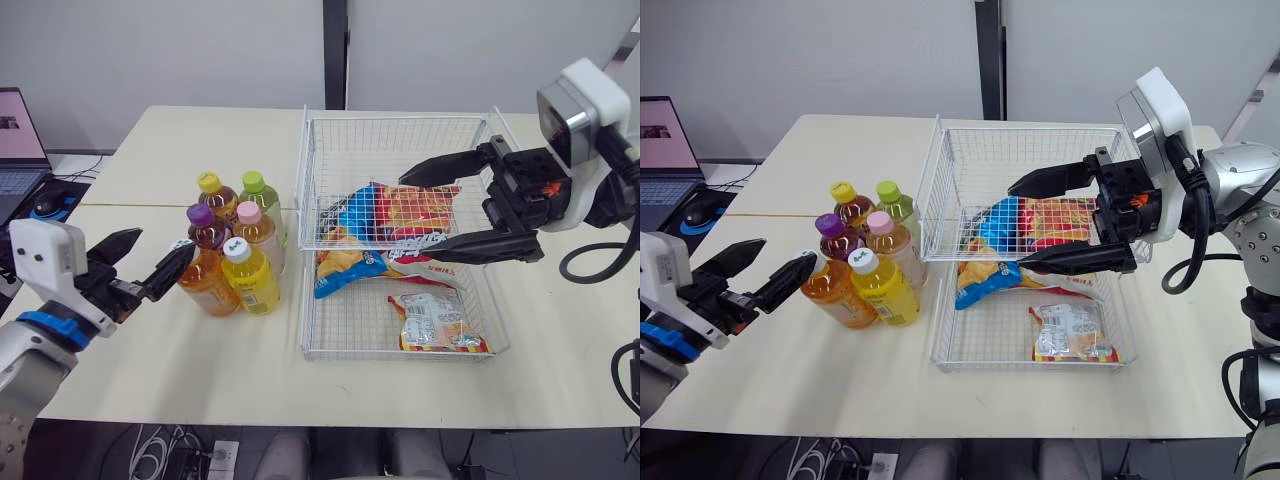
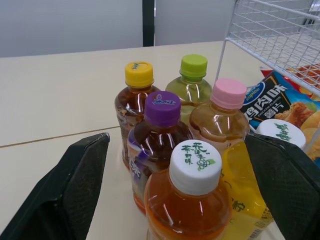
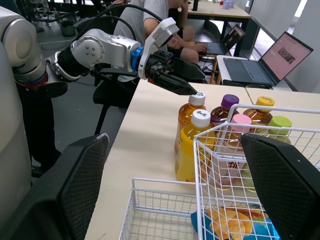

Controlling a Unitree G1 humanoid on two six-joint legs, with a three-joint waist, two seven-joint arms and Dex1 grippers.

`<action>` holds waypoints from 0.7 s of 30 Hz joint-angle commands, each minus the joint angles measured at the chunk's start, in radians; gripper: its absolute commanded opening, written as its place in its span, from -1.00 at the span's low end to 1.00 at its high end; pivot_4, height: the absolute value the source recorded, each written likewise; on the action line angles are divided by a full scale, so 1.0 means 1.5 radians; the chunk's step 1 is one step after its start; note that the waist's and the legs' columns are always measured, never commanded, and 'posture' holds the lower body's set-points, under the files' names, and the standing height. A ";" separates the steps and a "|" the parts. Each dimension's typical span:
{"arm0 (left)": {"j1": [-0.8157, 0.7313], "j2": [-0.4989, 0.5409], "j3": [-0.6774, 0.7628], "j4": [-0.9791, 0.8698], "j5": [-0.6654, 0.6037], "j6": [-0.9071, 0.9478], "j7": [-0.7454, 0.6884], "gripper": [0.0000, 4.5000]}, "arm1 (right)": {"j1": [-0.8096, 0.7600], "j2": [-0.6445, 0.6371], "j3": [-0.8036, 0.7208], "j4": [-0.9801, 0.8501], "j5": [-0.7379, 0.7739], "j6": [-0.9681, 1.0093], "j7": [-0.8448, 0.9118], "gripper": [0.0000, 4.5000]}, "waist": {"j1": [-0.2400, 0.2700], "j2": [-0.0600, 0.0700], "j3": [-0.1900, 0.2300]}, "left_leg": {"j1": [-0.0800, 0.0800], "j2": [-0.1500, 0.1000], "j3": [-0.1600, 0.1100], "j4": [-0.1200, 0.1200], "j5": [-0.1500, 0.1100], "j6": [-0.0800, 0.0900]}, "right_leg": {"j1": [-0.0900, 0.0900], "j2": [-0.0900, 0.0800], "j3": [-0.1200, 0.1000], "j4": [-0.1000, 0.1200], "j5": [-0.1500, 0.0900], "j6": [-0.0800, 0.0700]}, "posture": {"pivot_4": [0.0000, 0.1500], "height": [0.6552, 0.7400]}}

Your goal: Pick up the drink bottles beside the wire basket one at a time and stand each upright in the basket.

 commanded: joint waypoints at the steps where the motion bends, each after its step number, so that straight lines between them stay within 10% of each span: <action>1: -0.017 -0.008 -0.028 0.017 0.042 -0.039 0.004 0.99 | -0.018 0.000 -0.017 -0.009 0.003 0.000 0.000 1.00 | 0.000 0.000 0.000 | 0.000 0.000 0.000 0.000 0.000 0.000 | 0.000 0.000 0.000 0.000 0.000 0.000 | 1.00 1.00; 13: -0.054 -0.015 -0.104 0.061 0.093 -0.077 -0.030 0.99 | -0.009 -0.010 -0.037 -0.026 0.017 0.019 -0.012 1.00 | 0.001 0.000 0.000 | 0.000 0.000 0.000 0.000 0.000 0.000 | 0.000 0.001 0.000 0.000 0.000 0.000 | 1.00 1.00; 21: -0.059 -0.024 -0.128 0.069 0.113 -0.086 -0.038 -0.15 | -0.007 -0.011 -0.049 -0.035 0.022 0.031 -0.019 1.00 | 0.001 0.000 0.000 | 0.000 0.000 0.000 0.000 0.000 0.000 | 0.000 0.001 0.000 0.000 0.000 0.000 | 1.00 1.00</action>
